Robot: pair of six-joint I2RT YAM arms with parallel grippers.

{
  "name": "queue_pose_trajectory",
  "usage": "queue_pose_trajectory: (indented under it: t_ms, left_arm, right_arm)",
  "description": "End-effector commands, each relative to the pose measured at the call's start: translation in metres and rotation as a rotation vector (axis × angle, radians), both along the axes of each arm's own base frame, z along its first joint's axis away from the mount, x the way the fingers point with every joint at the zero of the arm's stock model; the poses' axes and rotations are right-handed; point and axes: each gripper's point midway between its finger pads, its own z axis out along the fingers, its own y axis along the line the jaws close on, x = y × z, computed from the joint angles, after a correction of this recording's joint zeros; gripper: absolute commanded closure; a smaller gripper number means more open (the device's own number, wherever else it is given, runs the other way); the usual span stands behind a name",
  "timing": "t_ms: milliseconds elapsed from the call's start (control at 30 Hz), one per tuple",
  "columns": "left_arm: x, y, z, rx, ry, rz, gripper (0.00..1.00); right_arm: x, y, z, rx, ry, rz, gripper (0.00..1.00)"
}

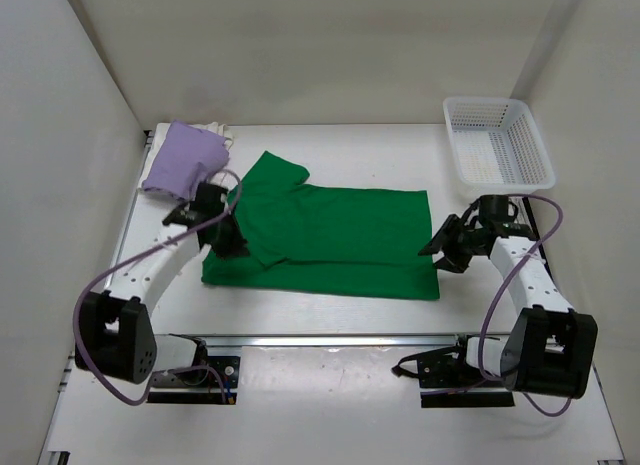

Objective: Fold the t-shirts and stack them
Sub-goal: Fold the flattened tshirt in 1/3 of the way

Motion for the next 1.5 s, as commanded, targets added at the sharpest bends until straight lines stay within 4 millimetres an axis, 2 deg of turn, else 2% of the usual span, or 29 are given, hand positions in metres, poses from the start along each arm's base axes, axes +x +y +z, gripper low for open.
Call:
queue_pose_trajectory:
  t_ms: [0,33,100,133,333,500,833,1000,1133,1467]
  left_arm:
    - [-0.017,-0.057,-0.002,-0.383,-0.03,0.024,0.92]
    - [-0.03,-0.057,-0.018,-0.426,0.005,0.085,0.83]
    - [-0.024,-0.058,-0.023,-0.491,-0.038,0.141,0.53]
    - [-0.023,-0.056,-0.028,-0.485,-0.044,0.154,0.48]
    - [-0.003,-0.063,-0.021,-0.555,-0.091,0.219,0.52]
    - [0.0,-0.055,-0.037,-0.52,-0.058,0.291,0.53]
    - [0.003,-0.031,-0.056,-0.342,-0.025,0.358,0.59]
    - [-0.004,-0.04,-0.071,-0.312,0.03,0.332,0.56]
    - [0.0,-0.045,-0.071,-0.329,0.019,0.329,0.55]
    - [0.004,-0.046,-0.077,-0.328,0.026,0.336,0.67]
  right_arm:
    - [0.006,0.029,0.006,0.055,-0.062,0.103,0.53]
    - [0.007,0.035,0.006,0.064,-0.067,0.119,0.53]
    - [-0.002,0.058,0.003,0.08,-0.057,0.209,0.54]
    - [-0.008,0.066,0.002,0.075,-0.043,0.24,0.54]
    - [-0.024,0.093,-0.004,0.087,-0.025,0.327,0.54]
    - [-0.03,0.102,-0.002,0.089,-0.032,0.357,0.54]
    - [-0.029,0.094,0.006,0.083,-0.059,0.35,0.54]
    - [-0.031,0.088,0.004,0.084,-0.048,0.336,0.54]
    - [-0.031,0.088,0.004,0.091,-0.048,0.337,0.54]
    - [-0.032,0.086,0.004,0.099,-0.06,0.328,0.55]
